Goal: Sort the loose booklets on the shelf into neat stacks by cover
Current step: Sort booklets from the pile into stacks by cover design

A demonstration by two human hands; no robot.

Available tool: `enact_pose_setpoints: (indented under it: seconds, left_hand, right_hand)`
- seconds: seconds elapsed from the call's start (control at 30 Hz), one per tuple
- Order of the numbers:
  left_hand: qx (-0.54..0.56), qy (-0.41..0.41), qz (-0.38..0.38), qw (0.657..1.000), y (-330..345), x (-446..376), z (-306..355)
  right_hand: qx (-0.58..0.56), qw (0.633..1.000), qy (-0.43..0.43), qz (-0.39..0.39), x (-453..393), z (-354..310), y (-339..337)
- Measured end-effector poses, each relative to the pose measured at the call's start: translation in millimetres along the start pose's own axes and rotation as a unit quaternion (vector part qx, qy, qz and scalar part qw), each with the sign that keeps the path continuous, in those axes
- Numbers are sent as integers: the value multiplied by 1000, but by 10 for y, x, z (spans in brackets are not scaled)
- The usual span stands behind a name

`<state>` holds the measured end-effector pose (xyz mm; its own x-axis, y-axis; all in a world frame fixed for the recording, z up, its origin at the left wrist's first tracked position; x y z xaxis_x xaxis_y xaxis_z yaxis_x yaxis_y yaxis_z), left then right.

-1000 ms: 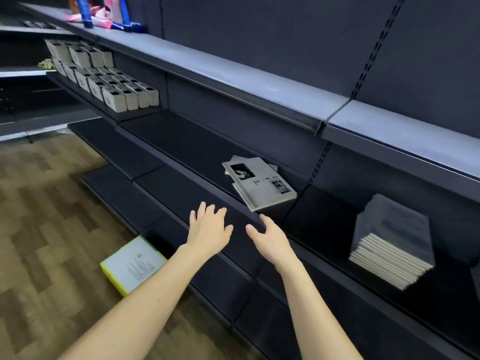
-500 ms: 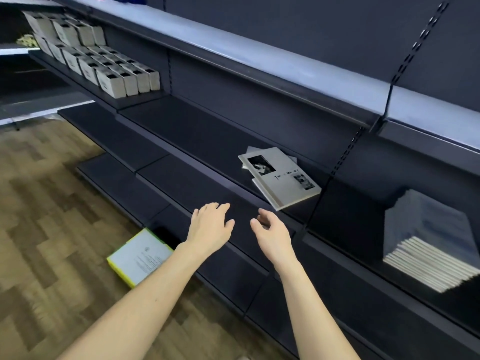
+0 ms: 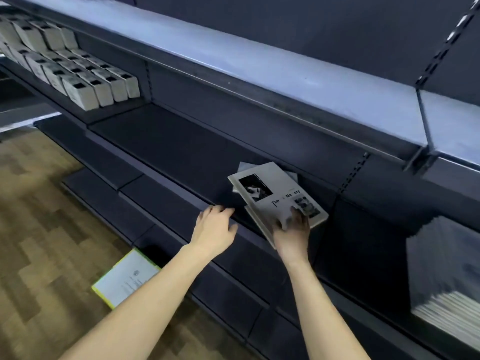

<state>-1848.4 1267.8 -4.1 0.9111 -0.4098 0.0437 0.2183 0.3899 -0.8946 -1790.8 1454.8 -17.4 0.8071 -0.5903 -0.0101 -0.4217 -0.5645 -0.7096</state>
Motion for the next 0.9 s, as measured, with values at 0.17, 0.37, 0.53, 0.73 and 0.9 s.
enact_pose_setpoints:
  seconds: [0.17, 0.37, 0.53, 0.73, 0.9]
  left_hand:
    - [4, 4, -15, 1000, 122, -433, 86]
    - [-4, 21, -52, 998, 288, -767, 134]
    - [11, 43, -48, 998, 320, -915, 140]
    - [18, 69, -69, 995, 267, -907, 37]
    - [34, 103, -106, 988, 214, -822, -116]
  right_hand:
    - [91, 995, 24, 38, -480, 230, -13]
    - [136, 985, 79, -72, -853, 355, -145]
    - [160, 978, 114, -76, -926, 412, -242]
    - [156, 974, 155, 64, -377, 303, -196]
    - [113, 957, 260, 65, 14, 397, -198]
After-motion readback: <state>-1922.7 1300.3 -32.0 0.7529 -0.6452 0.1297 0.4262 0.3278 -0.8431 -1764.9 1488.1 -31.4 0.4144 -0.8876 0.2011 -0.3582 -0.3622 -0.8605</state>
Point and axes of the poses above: each hand's wrist, its own x-axis away from the middle knuckle, its own y-axis out of the palm, z = x × y, the point moved 3 cm from there along -x, towards the middle knuckle, and after that the axes turned 1 degree about -z, right-handed, at the moved point
